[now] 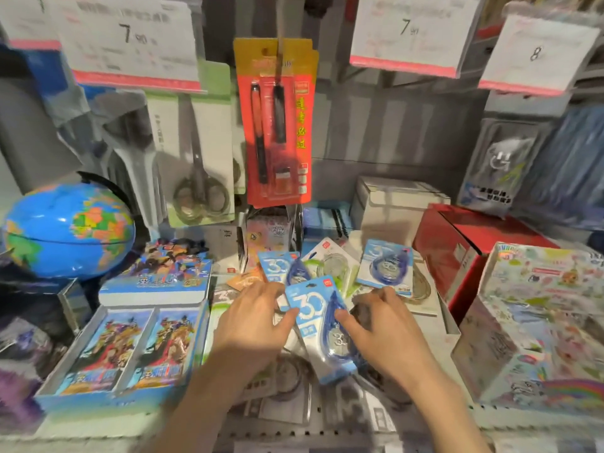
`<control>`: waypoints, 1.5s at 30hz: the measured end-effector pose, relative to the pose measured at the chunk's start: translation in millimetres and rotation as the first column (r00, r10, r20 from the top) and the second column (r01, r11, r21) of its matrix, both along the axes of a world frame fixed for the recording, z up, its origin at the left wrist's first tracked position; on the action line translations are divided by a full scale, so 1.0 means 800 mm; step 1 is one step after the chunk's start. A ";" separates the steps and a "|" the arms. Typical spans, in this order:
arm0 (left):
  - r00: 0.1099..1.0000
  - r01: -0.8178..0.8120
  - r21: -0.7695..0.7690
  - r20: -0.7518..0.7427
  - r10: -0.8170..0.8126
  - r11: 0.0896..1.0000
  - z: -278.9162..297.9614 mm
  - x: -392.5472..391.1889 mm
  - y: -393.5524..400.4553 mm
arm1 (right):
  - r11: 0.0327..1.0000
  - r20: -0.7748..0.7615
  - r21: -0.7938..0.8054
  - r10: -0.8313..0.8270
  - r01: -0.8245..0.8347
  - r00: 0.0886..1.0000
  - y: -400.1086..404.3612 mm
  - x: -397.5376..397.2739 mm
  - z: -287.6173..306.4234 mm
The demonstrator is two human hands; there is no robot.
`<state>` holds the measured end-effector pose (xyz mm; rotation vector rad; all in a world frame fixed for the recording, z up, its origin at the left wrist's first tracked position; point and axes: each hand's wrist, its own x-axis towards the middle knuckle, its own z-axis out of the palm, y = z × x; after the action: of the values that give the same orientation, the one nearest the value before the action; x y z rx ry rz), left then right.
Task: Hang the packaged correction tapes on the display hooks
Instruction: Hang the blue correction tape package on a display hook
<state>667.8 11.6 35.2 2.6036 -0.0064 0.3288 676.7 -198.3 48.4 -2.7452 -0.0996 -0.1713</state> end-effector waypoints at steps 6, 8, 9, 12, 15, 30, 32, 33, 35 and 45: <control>0.995 -0.094 -0.096 0.027 0.097 0.991 -0.007 0.004 -0.016 | 0.997 -0.024 0.063 0.035 -0.033 0.999 0.000 0.005 -0.006; 0.993 -0.102 -0.143 0.050 0.111 0.984 -0.011 0.006 -0.018 | 0.993 -0.010 0.109 0.039 -0.038 0.999 0.001 0.004 -0.009; 0.991 -0.100 -0.171 0.071 0.114 0.980 -0.014 0.007 -0.018 | 0.992 0.010 0.122 0.045 -0.046 0.999 0.003 0.003 -0.010; 0.979 -0.065 -0.274 0.168 0.115 0.960 -0.019 0.007 -0.013 | 0.988 0.038 0.149 0.037 -0.043 0.999 0.009 -0.001 -0.015; 0.988 -0.031 -0.440 0.120 0.093 0.898 -0.021 0.007 -0.006 | 0.972 0.046 0.235 0.022 -0.032 0.999 0.014 -0.006 -0.017; 0.977 0.199 -0.914 0.211 -0.005 0.354 0.055 -0.013 -0.016 | 0.677 0.168 0.710 0.104 -0.194 0.980 0.015 -0.010 0.036; 0.966 0.240 -0.900 0.258 0.002 0.365 0.074 -0.014 -0.036 | 0.705 0.211 0.670 0.118 -0.232 0.970 -0.005 -0.010 0.058; 0.959 0.258 -0.887 0.283 0.008 0.384 0.083 -0.013 -0.048 | 0.711 0.229 0.656 0.129 -0.251 0.965 -0.018 -0.010 0.068; 0.943 0.298 -0.861 0.334 0.016 0.412 0.100 -0.011 -0.076 | 0.727 0.280 0.621 0.143 -0.293 0.949 -0.048 -0.006 0.086; 0.869 0.448 -0.773 0.494 -0.016 0.449 0.170 0.005 -0.280 | 0.701 0.444 0.579 0.157 -0.416 0.882 -0.259 0.011 0.157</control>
<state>672.0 -212.3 171.2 1.4070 -0.2892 0.5980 685.4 -405.1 173.6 -1.9137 -0.4819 -0.5198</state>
